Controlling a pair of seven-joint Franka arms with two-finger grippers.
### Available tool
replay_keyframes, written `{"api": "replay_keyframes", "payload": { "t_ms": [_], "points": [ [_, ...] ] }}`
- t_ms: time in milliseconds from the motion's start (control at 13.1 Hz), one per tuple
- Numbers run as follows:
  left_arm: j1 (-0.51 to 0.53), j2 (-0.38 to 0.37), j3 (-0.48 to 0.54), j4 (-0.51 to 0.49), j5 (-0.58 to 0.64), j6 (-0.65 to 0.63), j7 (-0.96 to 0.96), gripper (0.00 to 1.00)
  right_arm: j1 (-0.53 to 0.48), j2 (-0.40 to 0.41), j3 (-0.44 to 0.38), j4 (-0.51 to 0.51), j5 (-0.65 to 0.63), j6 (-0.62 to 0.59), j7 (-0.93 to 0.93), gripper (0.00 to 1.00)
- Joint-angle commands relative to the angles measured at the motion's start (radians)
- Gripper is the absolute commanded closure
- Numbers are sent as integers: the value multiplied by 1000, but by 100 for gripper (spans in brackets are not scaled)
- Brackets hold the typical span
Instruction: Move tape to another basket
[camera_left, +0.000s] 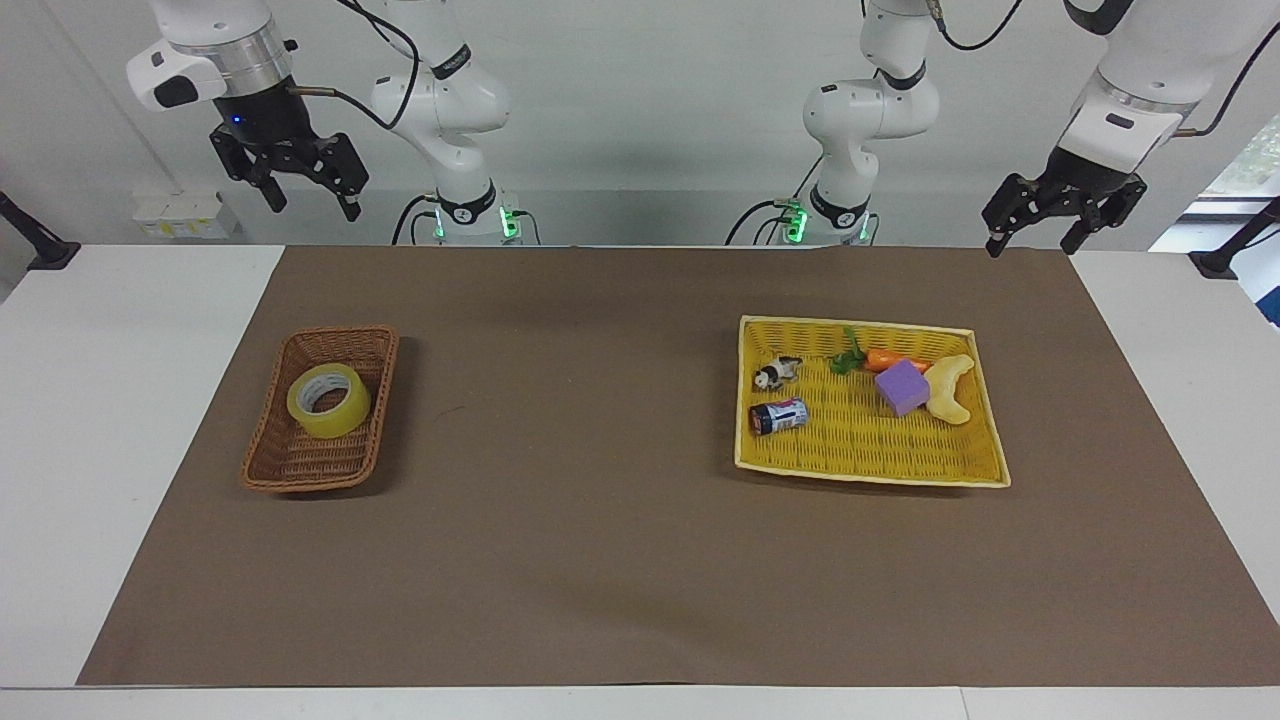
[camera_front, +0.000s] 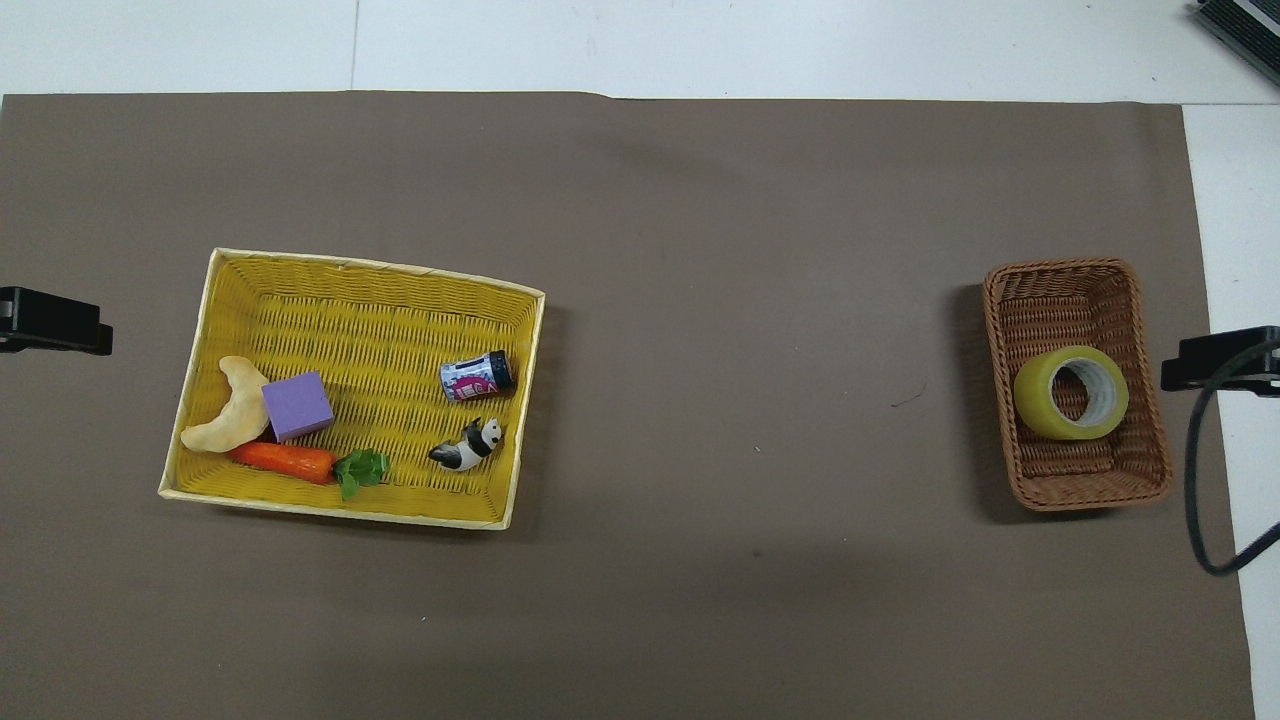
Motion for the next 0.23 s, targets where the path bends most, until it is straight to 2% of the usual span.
{"api": "replay_keyframes", "payload": {
  "t_ms": [0, 153],
  "points": [
    [15, -17, -7, -11, -11, -6, 6, 0, -8, -10, 7, -13, -24, 1, -39, 0],
    [15, -17, -7, -11, -11, -6, 6, 0, -8, -11, 9, -13, -23, 1, -41, 0]
  ]
}}
